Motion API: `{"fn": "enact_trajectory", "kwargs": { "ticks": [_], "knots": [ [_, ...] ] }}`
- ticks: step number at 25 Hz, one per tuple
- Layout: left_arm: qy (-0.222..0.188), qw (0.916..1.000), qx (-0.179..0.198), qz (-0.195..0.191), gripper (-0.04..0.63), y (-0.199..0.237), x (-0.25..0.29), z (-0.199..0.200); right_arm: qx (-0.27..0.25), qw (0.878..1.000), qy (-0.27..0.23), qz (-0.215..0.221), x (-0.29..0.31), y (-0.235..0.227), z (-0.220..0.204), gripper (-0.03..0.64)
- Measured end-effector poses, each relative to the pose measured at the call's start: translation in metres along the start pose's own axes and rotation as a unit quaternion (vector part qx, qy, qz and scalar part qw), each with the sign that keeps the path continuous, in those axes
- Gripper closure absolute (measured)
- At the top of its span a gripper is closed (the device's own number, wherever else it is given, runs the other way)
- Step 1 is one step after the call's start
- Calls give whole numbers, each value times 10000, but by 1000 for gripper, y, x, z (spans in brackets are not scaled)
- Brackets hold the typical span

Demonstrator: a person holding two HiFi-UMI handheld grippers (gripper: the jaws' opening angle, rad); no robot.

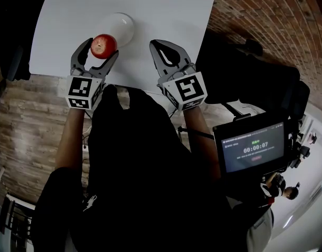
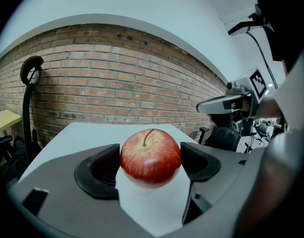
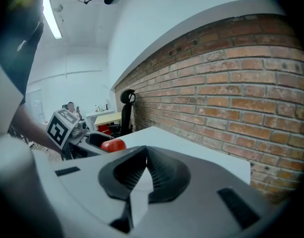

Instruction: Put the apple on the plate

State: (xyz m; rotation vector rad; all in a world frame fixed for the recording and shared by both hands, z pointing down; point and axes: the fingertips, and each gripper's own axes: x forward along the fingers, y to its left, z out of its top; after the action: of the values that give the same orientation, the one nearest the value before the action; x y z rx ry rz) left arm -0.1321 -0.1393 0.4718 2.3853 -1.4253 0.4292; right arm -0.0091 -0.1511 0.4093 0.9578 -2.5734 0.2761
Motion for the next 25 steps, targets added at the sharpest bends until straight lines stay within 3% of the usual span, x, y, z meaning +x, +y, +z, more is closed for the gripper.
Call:
{"fn": "enact_trajectory", "kwargs": {
  "ticks": [7, 14, 20, 25],
  "knots": [
    [189, 9998, 75, -40, 209, 0, 63, -29, 71, 9999, 108, 22, 22, -41, -30, 612],
    [270, 9995, 167, 60, 209, 11, 67, -31, 74, 9994, 320, 111, 22, -31, -35, 612],
    [347, 9975, 603, 97, 209, 14, 77, -37, 95, 9989, 456, 71, 21, -31, -40, 612],
    [284, 9967, 745, 176, 209, 19, 83, -38, 97, 9992, 375, 81, 23, -28, -35, 612]
  ]
}}
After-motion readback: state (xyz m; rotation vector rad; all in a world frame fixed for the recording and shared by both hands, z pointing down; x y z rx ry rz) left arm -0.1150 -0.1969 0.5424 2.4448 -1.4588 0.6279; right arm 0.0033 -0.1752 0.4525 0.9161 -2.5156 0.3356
